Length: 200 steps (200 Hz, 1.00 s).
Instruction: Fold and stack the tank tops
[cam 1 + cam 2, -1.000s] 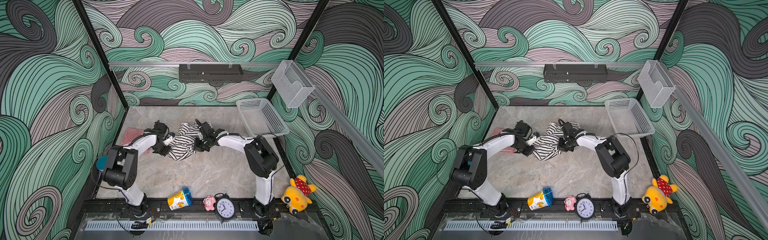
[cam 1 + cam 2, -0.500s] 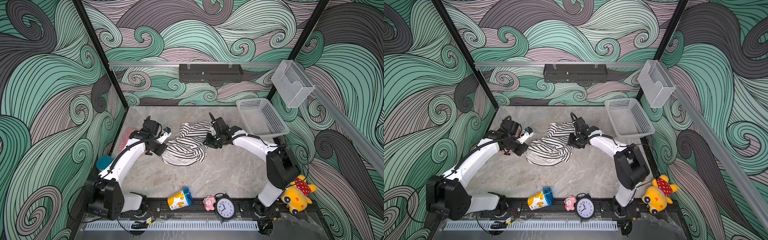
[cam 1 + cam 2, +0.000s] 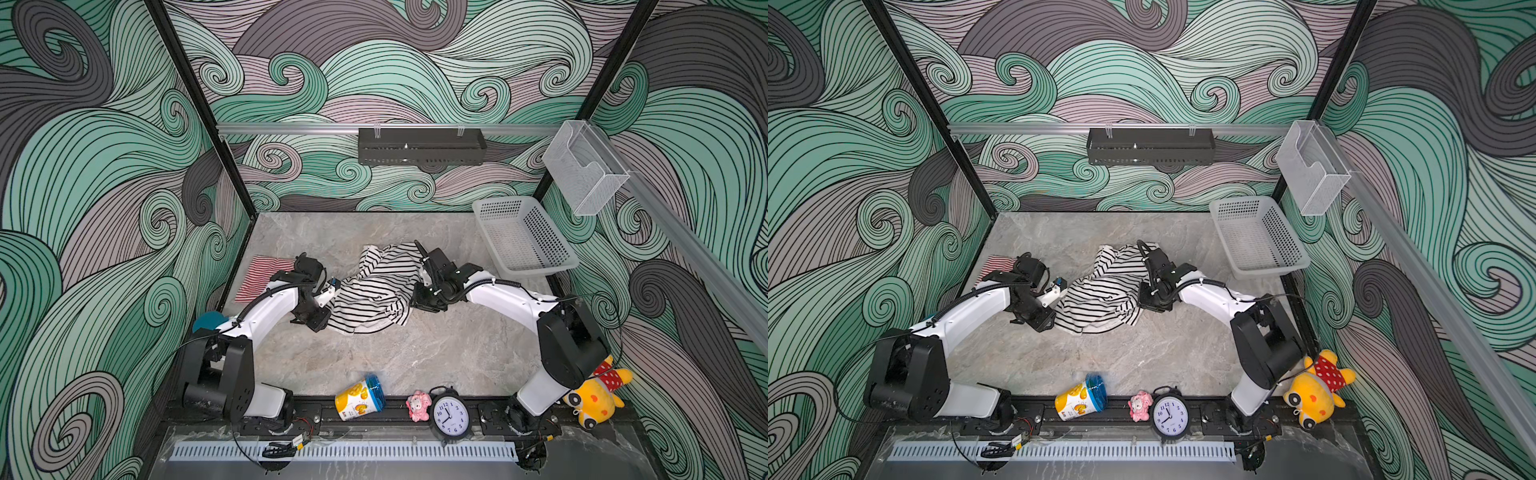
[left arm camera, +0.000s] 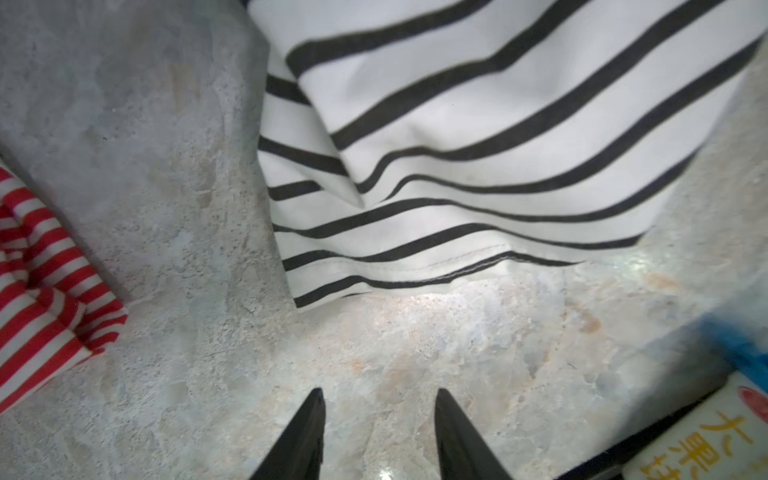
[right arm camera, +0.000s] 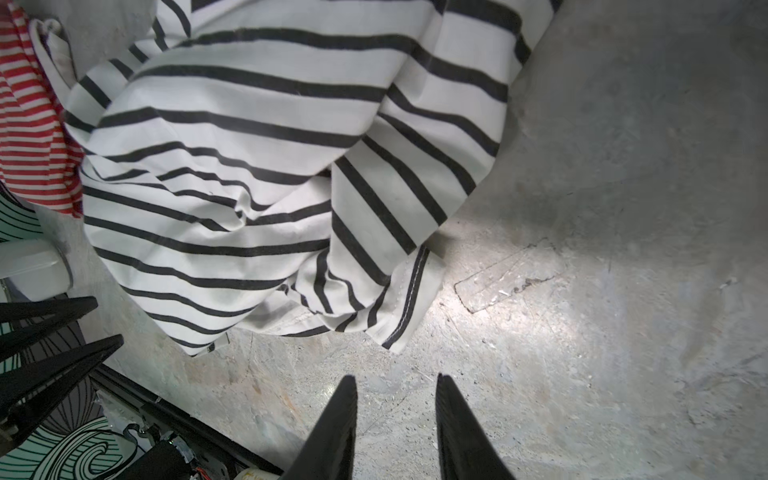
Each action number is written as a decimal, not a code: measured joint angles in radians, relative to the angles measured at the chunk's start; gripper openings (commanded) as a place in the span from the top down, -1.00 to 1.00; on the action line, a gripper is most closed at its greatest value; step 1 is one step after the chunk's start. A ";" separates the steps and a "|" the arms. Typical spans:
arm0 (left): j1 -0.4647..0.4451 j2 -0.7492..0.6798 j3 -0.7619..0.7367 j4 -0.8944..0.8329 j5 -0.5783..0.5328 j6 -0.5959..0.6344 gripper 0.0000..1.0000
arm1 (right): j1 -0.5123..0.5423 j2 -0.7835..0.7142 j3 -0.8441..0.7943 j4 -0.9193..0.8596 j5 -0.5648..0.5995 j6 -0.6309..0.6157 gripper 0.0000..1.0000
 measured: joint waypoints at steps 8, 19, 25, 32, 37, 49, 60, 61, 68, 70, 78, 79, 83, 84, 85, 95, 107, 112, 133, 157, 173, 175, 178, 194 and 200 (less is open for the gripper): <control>0.007 0.019 -0.002 0.011 -0.007 0.000 0.10 | 0.002 0.010 0.000 0.009 -0.003 0.001 0.33; 0.024 0.048 -0.002 0.032 -0.010 0.000 0.12 | 0.005 0.028 0.001 0.021 -0.010 0.002 0.34; 0.035 0.063 -0.002 0.042 -0.010 0.000 0.16 | 0.005 0.037 0.002 0.023 -0.011 0.002 0.34; 0.048 0.075 -0.002 0.054 -0.009 0.000 0.23 | 0.006 0.046 0.004 0.024 -0.013 0.003 0.34; 0.056 0.082 -0.002 0.061 -0.007 0.000 0.28 | 0.007 0.051 0.006 0.024 -0.013 0.004 0.34; 0.071 0.099 0.005 0.069 -0.002 0.002 0.39 | 0.007 0.060 0.015 0.024 -0.014 0.004 0.35; 0.080 0.121 0.019 0.071 0.000 0.001 0.43 | 0.008 0.069 0.027 0.026 -0.016 0.004 0.35; 0.080 0.122 0.020 0.072 0.000 0.001 0.43 | 0.008 0.069 0.028 0.027 -0.016 0.004 0.35; 0.082 0.143 0.034 0.074 0.002 0.003 0.43 | 0.008 0.074 0.036 0.029 -0.018 0.005 0.35; 0.082 0.151 0.037 0.075 0.002 0.003 0.43 | 0.009 0.076 0.039 0.031 -0.018 0.005 0.35; 0.082 0.173 0.047 0.081 0.003 0.003 0.42 | 0.010 0.083 0.048 0.035 -0.018 0.005 0.35; 0.083 0.178 0.049 0.082 0.003 0.003 0.42 | 0.011 0.085 0.050 0.035 -0.018 0.005 0.35; 0.084 0.187 0.052 0.086 0.005 0.003 0.42 | 0.011 0.087 0.054 0.037 -0.018 0.005 0.34; 0.084 0.190 0.053 0.087 0.005 0.003 0.42 | 0.011 0.089 0.056 0.039 -0.019 0.005 0.34; 0.084 0.193 0.054 0.088 0.005 0.003 0.42 | 0.011 0.090 0.056 0.039 -0.018 0.005 0.34; 0.085 0.215 0.060 0.091 0.007 0.003 0.42 | 0.014 0.098 0.066 0.045 -0.019 0.005 0.33; 0.086 0.234 0.063 0.092 0.014 0.003 0.47 | 0.016 0.109 0.076 0.048 -0.021 0.005 0.32; 0.087 0.238 0.064 0.092 0.016 0.003 0.52 | 0.017 0.113 0.079 0.049 -0.022 0.005 0.32; 0.087 0.243 0.064 0.089 0.029 0.002 0.85 | 0.024 0.127 0.095 0.047 -0.026 0.005 0.32; 0.087 0.245 0.077 0.083 0.044 0.004 1.00 | 0.040 0.132 0.115 0.027 -0.021 -0.004 0.32; 0.087 0.245 0.079 0.081 0.053 0.003 1.00 | 0.045 0.131 0.117 0.002 -0.010 -0.019 0.33; 0.087 0.245 0.079 0.080 0.055 0.003 1.00 | 0.046 0.131 0.117 0.000 -0.009 -0.019 0.34; 0.087 0.245 0.079 0.078 0.056 0.003 1.00 | 0.047 0.131 0.117 -0.007 -0.005 -0.027 0.34; 0.087 0.233 0.079 0.063 0.062 0.003 1.00 | 0.049 0.127 0.112 -0.035 0.013 -0.049 0.37; 0.088 0.221 0.079 0.058 0.062 0.003 1.00 | 0.049 0.121 0.106 -0.043 0.018 -0.058 0.37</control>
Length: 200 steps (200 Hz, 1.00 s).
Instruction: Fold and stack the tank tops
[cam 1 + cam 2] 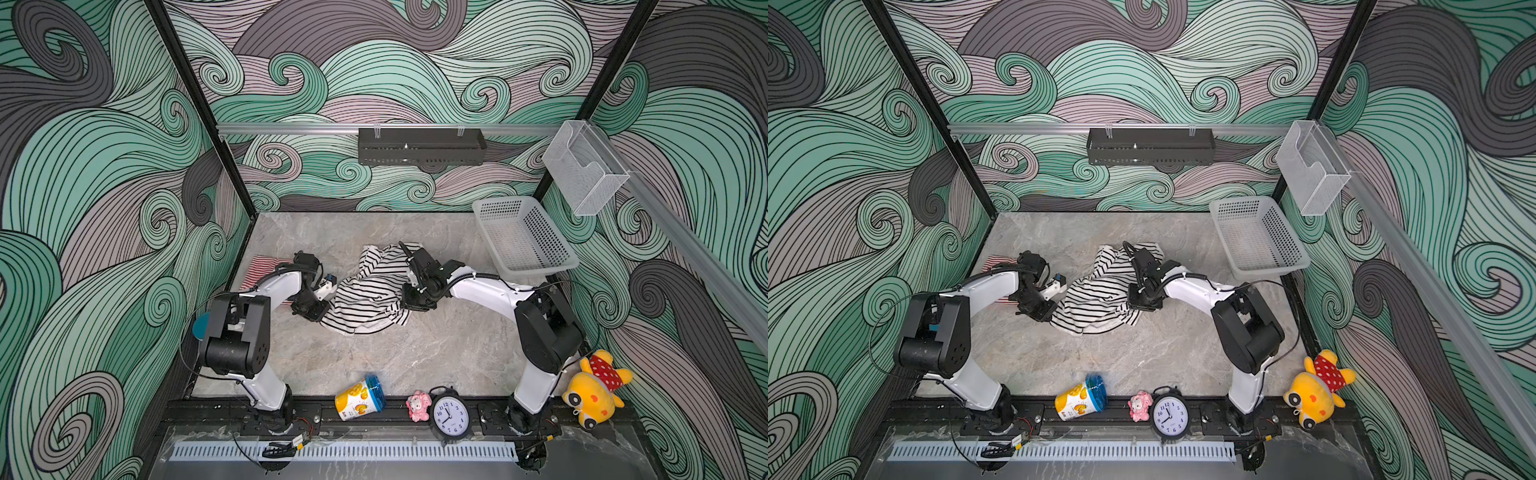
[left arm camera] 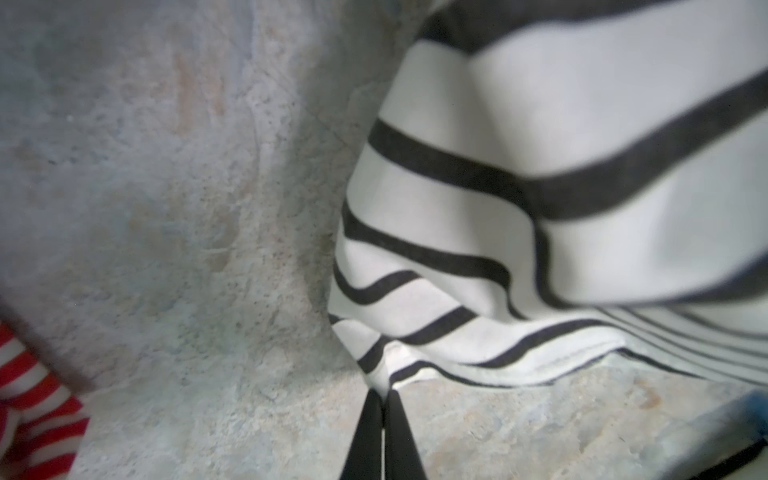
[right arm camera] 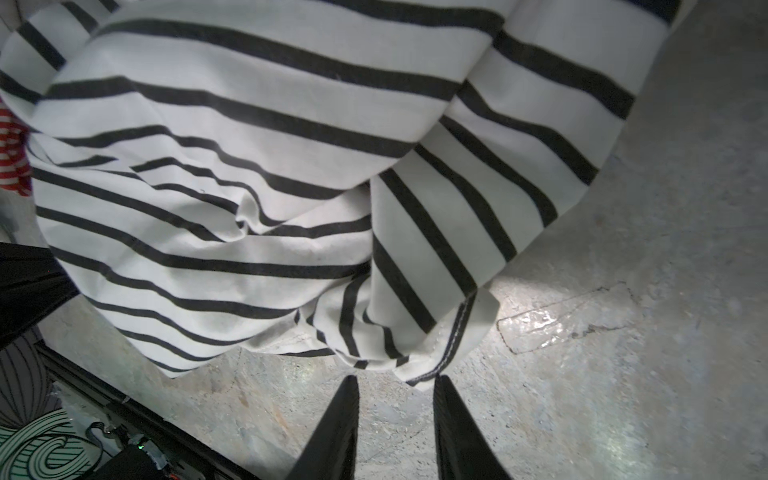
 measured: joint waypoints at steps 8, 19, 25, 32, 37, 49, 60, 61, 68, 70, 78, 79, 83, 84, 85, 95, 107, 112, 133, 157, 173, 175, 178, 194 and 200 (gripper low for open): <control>0.002 -0.023 0.000 -0.005 -0.001 0.000 1.00 | 0.000 -0.010 -0.008 -0.013 0.009 -0.012 0.38; 0.006 -0.067 0.000 -0.013 -0.002 0.000 1.00 | 0.000 -0.024 -0.018 -0.031 0.021 -0.027 0.39; 0.006 -0.093 0.000 -0.015 -0.006 0.000 1.00 | 0.000 -0.030 -0.021 -0.040 0.028 -0.033 0.39; 0.007 -0.119 0.000 -0.016 -0.011 0.000 1.00 | 0.000 -0.036 -0.024 -0.048 0.035 -0.042 0.39; 0.008 -0.137 0.000 -0.018 -0.015 0.000 1.00 | 0.000 -0.037 -0.024 -0.052 0.037 -0.047 0.39; 0.014 -0.164 0.000 -0.023 -0.019 0.000 1.00 | 0.000 -0.037 -0.024 -0.056 0.043 -0.056 0.39; 0.016 -0.169 0.000 -0.026 -0.021 0.000 1.00 | 0.000 -0.032 -0.024 -0.060 0.043 -0.061 0.39; 0.017 -0.169 0.000 -0.027 -0.021 0.000 1.00 | 0.000 -0.032 -0.024 -0.060 0.043 -0.062 0.39; 0.018 -0.167 0.000 -0.031 -0.023 0.000 1.00 | 0.000 -0.026 -0.023 -0.063 0.043 -0.065 0.39; 0.018 -0.166 0.000 -0.032 -0.024 -0.001 1.00 | 0.000 -0.024 -0.022 -0.063 0.043 -0.067 0.39; 0.019 -0.163 0.000 -0.035 -0.024 -0.001 1.00 | 0.000 -0.012 -0.018 -0.065 0.042 -0.071 0.39; 0.019 -0.163 0.000 -0.036 -0.024 -0.001 1.00 | 0.000 -0.011 -0.017 -0.066 0.042 -0.072 0.39; 0.019 -0.161 0.000 -0.038 -0.025 -0.002 1.00 | 0.000 -0.003 -0.014 -0.066 0.042 -0.073 0.39; 0.019 -0.160 0.000 -0.038 -0.025 -0.002 1.00 | 0.000 -0.002 -0.014 -0.066 0.042 -0.074 0.39; 0.019 -0.159 0.000 -0.039 -0.025 -0.002 1.00 | 0.000 0.000 -0.013 -0.066 0.041 -0.074 0.39; 0.019 -0.156 0.000 -0.042 -0.026 -0.004 1.00 | 0.000 0.018 -0.005 -0.068 0.035 -0.076 0.39; 0.019 -0.156 0.000 -0.045 -0.026 -0.005 1.00 | 0.004 0.035 -0.001 -0.064 0.025 -0.079 0.38; 0.019 -0.156 0.000 -0.045 -0.026 -0.005 1.00 | 0.007 0.037 -0.002 -0.065 0.022 -0.081 0.38; 0.019 -0.156 0.000 -0.047 -0.027 -0.007 1.00 | 0.039 0.035 0.001 -0.072 0.016 -0.099 0.37; 0.019 -0.156 0.000 -0.047 -0.028 -0.008 1.00 | 0.102 0.035 0.022 -0.105 0.041 -0.115 0.35; 0.019 -0.156 0.000 -0.047 -0.029 -0.011 1.00 | 0.144 0.035 0.046 -0.140 0.074 -0.127 0.34; 0.019 -0.156 0.000 -0.047 -0.029 -0.012 1.00 | 0.150 0.035 0.050 -0.145 0.079 -0.128 0.34; 0.019 -0.156 0.000 -0.047 -0.030 -0.012 1.00 | 0.157 0.037 0.056 -0.152 0.087 -0.130 0.33; 0.019 -0.155 0.000 -0.047 -0.030 -0.014 1.00 | 0.193 0.055 0.098 -0.190 0.129 -0.140 0.33; 0.019 -0.155 0.000 -0.047 -0.031 -0.014 1.00 | 0.205 0.069 0.117 -0.203 0.148 -0.144 0.34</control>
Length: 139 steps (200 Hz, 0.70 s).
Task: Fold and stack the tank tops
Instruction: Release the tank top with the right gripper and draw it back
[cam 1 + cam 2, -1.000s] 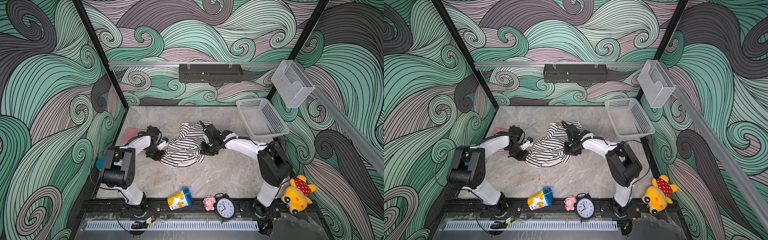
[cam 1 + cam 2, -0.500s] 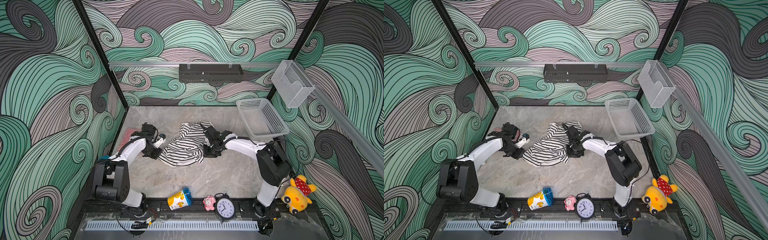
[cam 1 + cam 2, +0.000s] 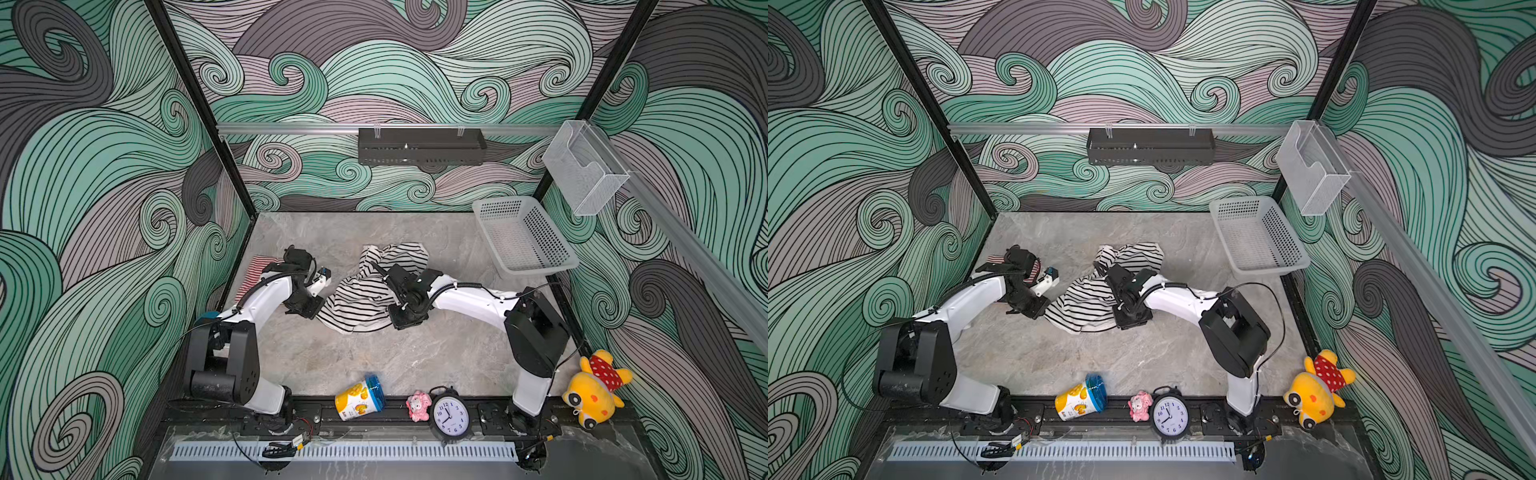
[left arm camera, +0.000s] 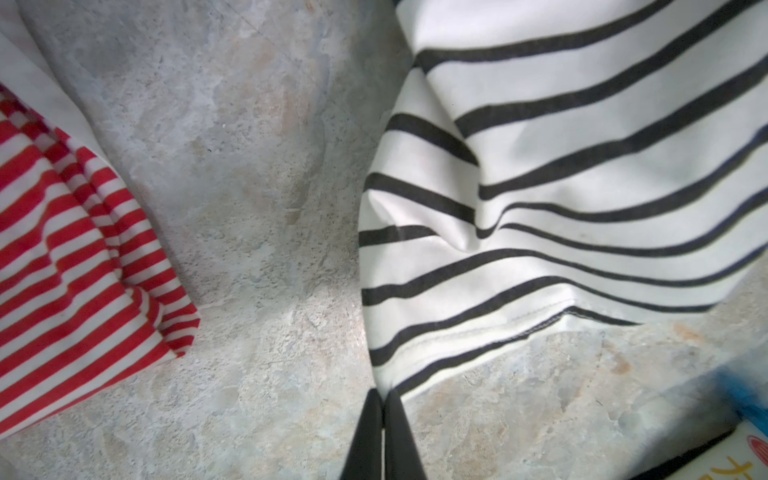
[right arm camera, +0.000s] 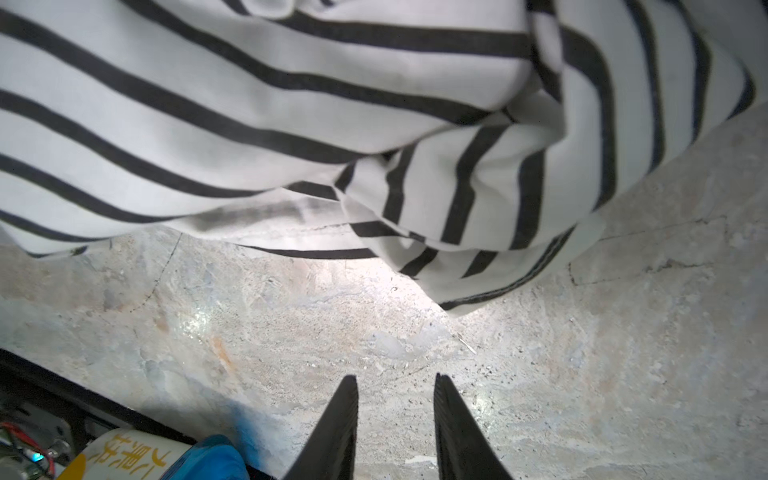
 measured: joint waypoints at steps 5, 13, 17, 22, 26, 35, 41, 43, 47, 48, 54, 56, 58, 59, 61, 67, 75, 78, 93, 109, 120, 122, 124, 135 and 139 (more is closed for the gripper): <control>0.000 0.000 0.000 0.000 0.000 0.000 1.00 | 0.008 0.014 0.014 -0.007 0.013 -0.004 0.33; 0.000 0.000 0.000 0.000 0.000 -0.001 1.00 | 0.019 0.036 0.036 -0.021 0.036 -0.007 0.34; 0.000 0.000 0.000 0.000 0.000 -0.002 1.00 | 0.023 0.048 0.046 -0.028 0.047 -0.011 0.34; 0.000 0.000 0.000 0.000 0.000 -0.002 1.00 | 0.027 0.064 0.060 -0.037 0.061 -0.013 0.34; 0.000 0.000 0.000 0.000 0.000 -0.002 1.00 | 0.030 0.076 0.068 -0.041 0.069 -0.015 0.34; 0.000 0.000 0.000 0.000 0.000 -0.005 1.00 | 0.034 0.103 0.086 -0.056 0.091 -0.021 0.33; 0.000 0.000 0.000 0.000 0.000 -0.005 1.00 | 0.035 0.121 0.098 -0.064 0.106 -0.025 0.34; 0.000 0.000 0.000 0.000 0.000 -0.005 1.00 | 0.035 0.126 0.100 -0.066 0.110 -0.026 0.33; 0.000 0.000 0.000 0.000 0.000 -0.006 1.00 | 0.036 0.137 0.108 -0.072 0.119 -0.030 0.33; 0.000 0.000 0.000 0.000 0.000 -0.006 1.00 | 0.036 0.140 0.109 -0.073 0.121 -0.030 0.34; 0.000 0.000 0.000 0.000 0.000 -0.006 1.00 | 0.036 0.153 0.119 -0.080 0.135 -0.034 0.34; 0.000 0.000 0.000 0.000 0.000 -0.006 1.00 | 0.036 0.159 0.122 -0.082 0.139 -0.036 0.34; 0.000 0.000 0.000 0.000 0.000 -0.006 1.00 | 0.036 0.164 0.126 -0.086 0.144 -0.037 0.34; 0.000 0.000 0.000 0.000 0.000 -0.006 1.00 | 0.036 0.165 0.127 -0.087 0.145 -0.037 0.34; 0.000 0.000 0.000 0.000 0.000 -0.006 1.00 | 0.036 0.169 0.130 -0.091 0.150 -0.040 0.33; 0.000 0.000 0.000 0.000 0.000 -0.007 1.00 | 0.036 0.179 0.138 -0.098 0.162 -0.043 0.34; 0.000 0.000 0.000 0.000 0.000 -0.008 1.00 | 0.036 0.192 0.145 -0.105 0.177 -0.047 0.33; 0.000 0.000 0.000 0.000 0.000 -0.008 1.00 | 0.036 0.195 0.147 -0.106 0.182 -0.049 0.34; 0.000 0.000 0.000 0.000 0.000 -0.008 1.00 | 0.036 0.213 0.154 -0.117 0.198 -0.060 0.34; 0.000 0.000 0.000 0.000 0.000 -0.008 1.00 | 0.036 0.225 0.163 -0.122 0.204 -0.067 0.35; 0.000 0.000 0.000 0.001 0.000 -0.008 1.00 | 0.036 0.227 0.164 -0.121 0.209 -0.070 0.35; 0.000 0.000 0.000 0.001 0.000 -0.008 1.00 | 0.036 0.227 0.164 -0.121 0.209 -0.071 0.35; 0.000 0.000 0.000 0.001 0.000 -0.008 1.00 | 0.036 0.227 0.164 -0.121 0.209 -0.071 0.36; 0.000 0.000 0.000 0.001 0.000 -0.008 1.00 | 0.036 0.228 0.163 -0.121 0.211 -0.073 0.39; 0.000 0.000 0.000 0.001 0.000 -0.009 1.00 | 0.036 0.228 0.163 -0.121 0.212 -0.075 0.43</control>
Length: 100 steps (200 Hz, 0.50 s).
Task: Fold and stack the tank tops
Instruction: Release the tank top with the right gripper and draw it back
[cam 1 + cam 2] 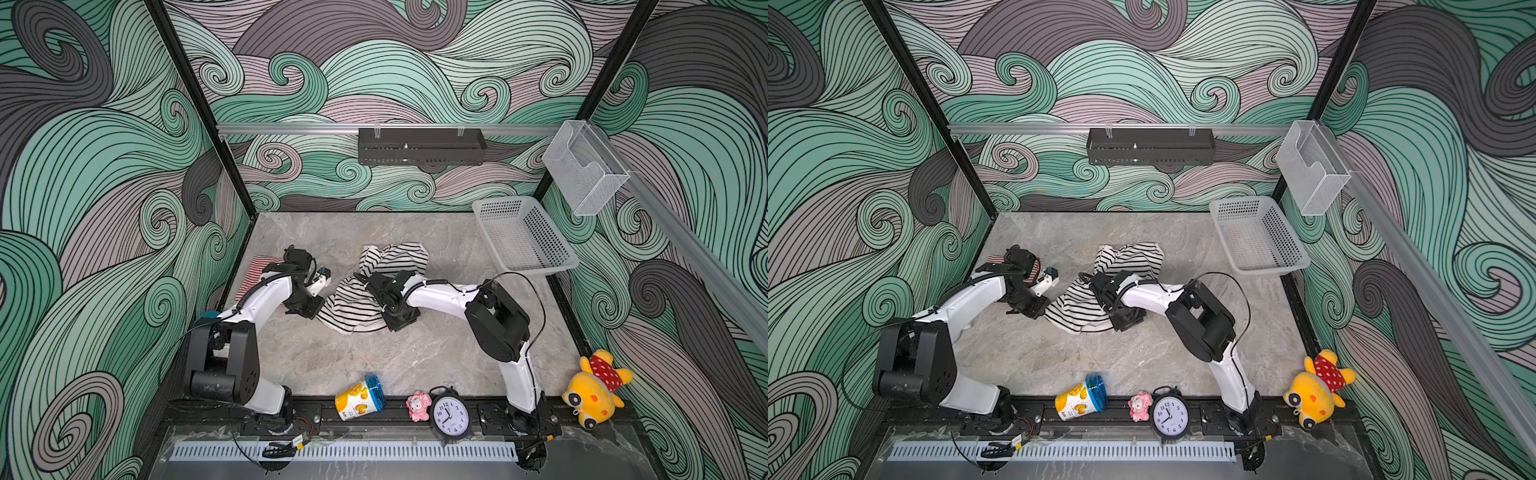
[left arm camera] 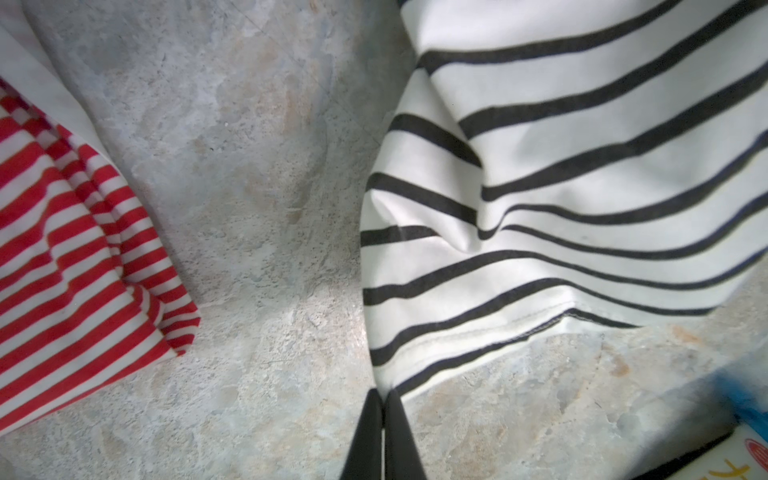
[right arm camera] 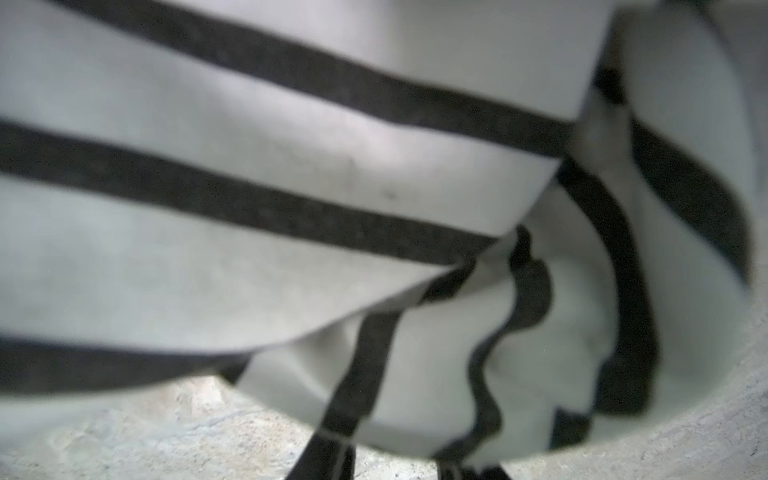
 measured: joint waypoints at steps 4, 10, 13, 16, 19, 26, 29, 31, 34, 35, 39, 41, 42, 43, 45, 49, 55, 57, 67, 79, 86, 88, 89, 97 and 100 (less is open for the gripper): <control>0.000 0.000 0.000 0.000 0.000 0.000 1.00 | 0.000 0.000 0.000 0.000 0.001 0.000 0.48; 0.000 0.000 0.000 0.000 0.000 0.000 1.00 | 0.000 0.001 0.000 0.000 0.004 -0.003 0.59; 0.000 0.000 0.000 0.000 0.000 0.000 1.00 | 0.000 0.002 0.000 0.000 0.006 -0.009 0.65; 0.000 0.000 0.000 0.000 0.000 0.000 1.00 | 0.000 0.002 0.000 0.000 0.007 -0.008 0.72; 0.000 0.000 0.000 0.000 0.000 0.000 1.00 | 0.000 0.002 0.000 0.000 0.010 -0.014 0.78; 0.000 0.000 0.000 0.000 0.000 0.000 1.00 | 0.000 0.002 -0.001 0.000 0.017 -0.016 0.93; 0.000 0.000 0.000 0.000 0.000 0.000 1.00 | 0.000 0.002 -0.002 -0.001 0.020 -0.013 0.98; 0.000 0.000 0.000 0.000 0.000 -0.001 1.00 | 0.000 0.002 -0.002 0.000 0.021 -0.013 1.00; 0.000 0.000 0.000 0.000 0.000 -0.002 1.00 | 0.000 0.002 -0.003 -0.001 0.026 -0.019 1.00; 0.000 0.000 0.000 0.000 0.000 -0.002 1.00 | 0.000 0.002 -0.003 -0.002 0.027 -0.016 1.00; 0.000 0.000 0.000 0.000 0.000 -0.003 1.00 | 0.000 0.001 -0.003 -0.002 0.031 -0.023 1.00; 0.000 0.000 0.000 0.000 0.000 -0.004 1.00 | 0.000 0.001 -0.003 -0.001 0.031 -0.014 1.00; 0.000 0.000 0.000 0.000 0.000 -0.004 1.00 | 0.000 0.000 -0.004 -0.001 0.032 -0.015 1.00; 0.000 0.000 0.000 0.000 0.000 -0.004 1.00 | 0.000 0.000 -0.004 -0.001 0.032 -0.014 1.00; 0.000 0.000 0.000 -0.001 0.000 -0.005 1.00 | 0.000 -0.001 -0.004 -0.001 0.033 -0.021 1.00; 0.000 0.000 0.001 -0.003 0.000 -0.006 1.00 | 0.000 -0.002 -0.006 0.000 0.033 -0.018 1.00; 0.000 0.000 0.003 -0.005 0.000 -0.007 1.00 | 0.000 -0.006 -0.009 0.001 0.034 -0.020 1.00; 0.000 0.000 0.005 -0.006 0.000 -0.007 1.00 | 0.000 -0.007 -0.011 0.001 0.034 -0.020 1.00; 0.000 0.000 0.018 -0.019 0.001 -0.008 1.00 | -0.003 -0.026 -0.026 0.005 0.029 -0.020 1.00; 0.000 -0.002 0.043 -0.032 0.001 -0.009 1.00 | -0.009 -0.066 -0.054 0.008 0.014 -0.020 1.00; 0.000 -0.005 0.059 -0.038 0.001 -0.010 1.00 | -0.018 -0.107 -0.077 0.013 -0.005 -0.019 1.00; 0.000 -0.005 0.062 -0.039 0.001 -0.009 1.00 | -0.019 -0.117 -0.082 0.014 -0.011 -0.018 1.00; 0.000 -0.006 0.065 -0.040 0.001 -0.010 1.00 | -0.022 -0.125 -0.087 0.016 -0.017 -0.017 1.00; 0.001 -0.015 0.077 -0.043 0.001 -0.009 1.00 | -0.040 -0.187 -0.117 0.027 -0.048 -0.014 1.00; 0.001 -0.018 0.080 -0.044 0.001 -0.009 1.00 | -0.050 -0.215 -0.130 0.033 -0.060 -0.012 1.00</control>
